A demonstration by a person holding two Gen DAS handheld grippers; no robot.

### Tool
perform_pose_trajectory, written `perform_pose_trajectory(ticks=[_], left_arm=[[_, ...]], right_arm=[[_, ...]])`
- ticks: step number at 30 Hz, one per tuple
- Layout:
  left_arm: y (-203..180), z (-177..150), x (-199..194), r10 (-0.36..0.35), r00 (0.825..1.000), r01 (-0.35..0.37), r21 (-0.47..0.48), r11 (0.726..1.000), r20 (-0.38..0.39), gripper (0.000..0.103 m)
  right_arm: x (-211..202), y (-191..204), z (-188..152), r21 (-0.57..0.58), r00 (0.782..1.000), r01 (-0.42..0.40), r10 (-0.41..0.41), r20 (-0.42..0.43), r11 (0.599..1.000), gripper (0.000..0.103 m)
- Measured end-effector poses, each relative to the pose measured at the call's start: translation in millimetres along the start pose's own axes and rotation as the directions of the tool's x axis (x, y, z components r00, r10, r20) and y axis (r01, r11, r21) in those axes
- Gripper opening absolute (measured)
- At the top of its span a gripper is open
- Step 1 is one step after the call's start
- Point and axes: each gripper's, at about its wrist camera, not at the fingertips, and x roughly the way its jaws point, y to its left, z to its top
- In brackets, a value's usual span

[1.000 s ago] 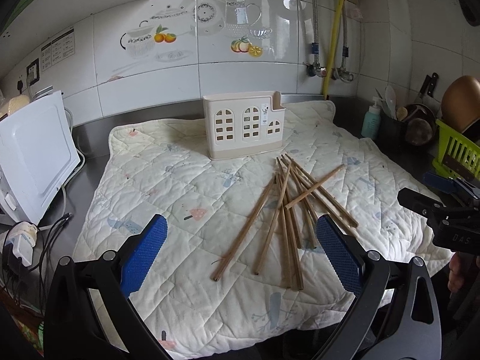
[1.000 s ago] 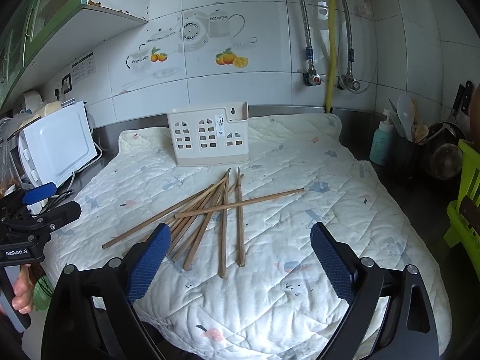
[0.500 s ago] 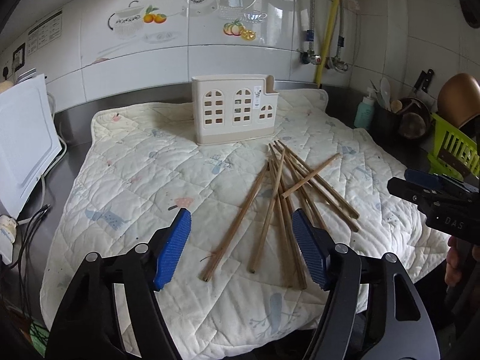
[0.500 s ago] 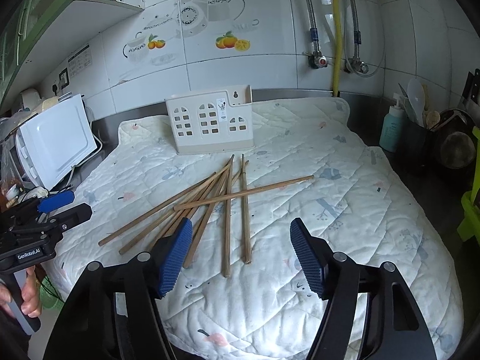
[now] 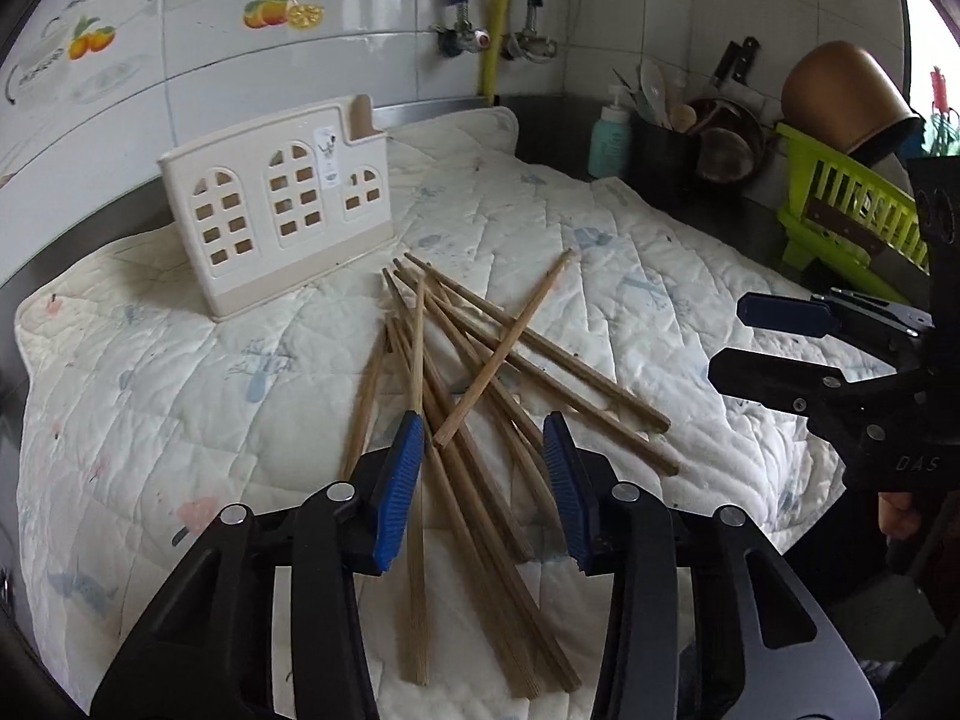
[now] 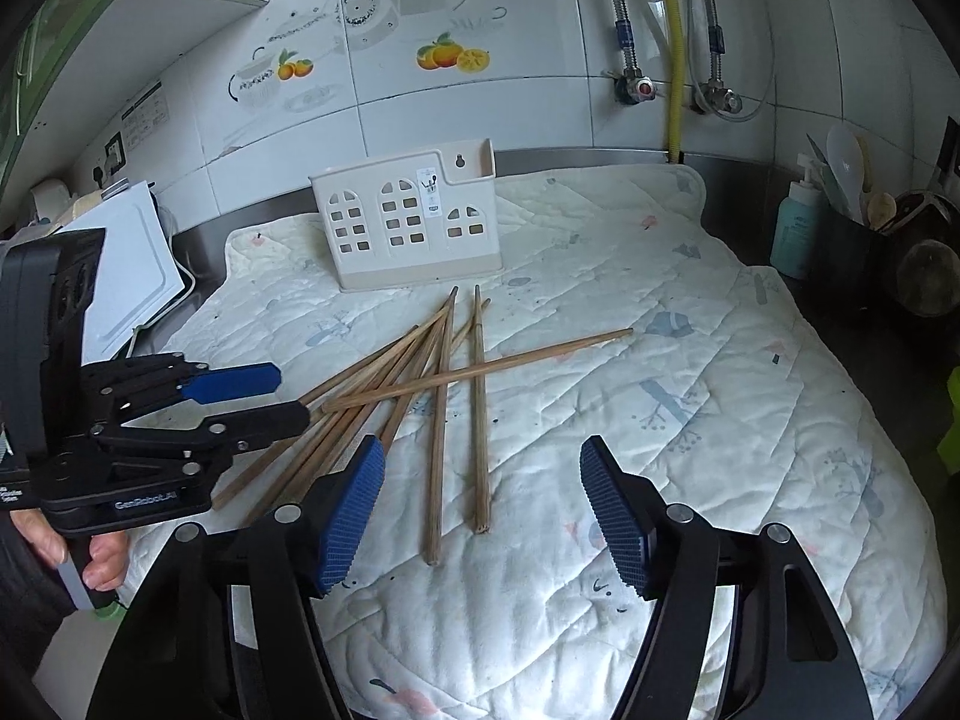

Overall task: Organize utensils
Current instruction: 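Lower the left gripper onto one chopstick while the right gripper lowers onto another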

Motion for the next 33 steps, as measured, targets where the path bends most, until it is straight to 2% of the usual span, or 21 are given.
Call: perform_pose_trajectory(ticks=[3,6,8,16,22,24,33], left_arm=[[0.0,5.9,17.2,-0.003,0.999,0.005,0.04,0.999,-0.034,0.034],[1.2,10.6,30.9,-0.002,0.998,0.006,0.067,0.998,-0.057,0.033],[3.6,13.0,40.4,-0.011,0.997,0.016,0.075,0.997,-0.074,0.026],[6.1,12.6,56.8,-0.008,0.994,0.019,0.109,0.994,-0.107,0.023],[8.1,11.5,61.0,-0.014,0.993,0.03,0.137,0.99,-0.119,0.023],[6.8,11.3,61.6,-0.018,0.993,0.036,0.154,0.987,-0.119,0.017],[2.9,10.9,60.0,-0.027,0.995,0.045,0.187,0.981,-0.099,0.011]], right_arm=[[7.2,-2.0,0.8,0.002,1.0,-0.003,0.003,-0.006,1.0,0.066],[15.4,-5.0,2.0,0.01,1.0,-0.011,0.011,-0.013,1.0,0.066],[19.8,-6.7,2.4,0.013,1.0,-0.016,0.016,-0.016,1.0,0.066],[34.0,-13.8,1.7,0.031,0.999,-0.035,0.036,-0.033,0.999,0.066],[40.2,-15.1,1.3,0.038,0.998,-0.04,0.042,-0.039,0.998,0.066],[41.5,-15.1,0.7,0.038,0.998,-0.042,0.043,-0.041,0.998,0.066],[45.4,-15.1,-0.5,0.041,0.998,-0.037,0.039,-0.051,0.998,0.066]])
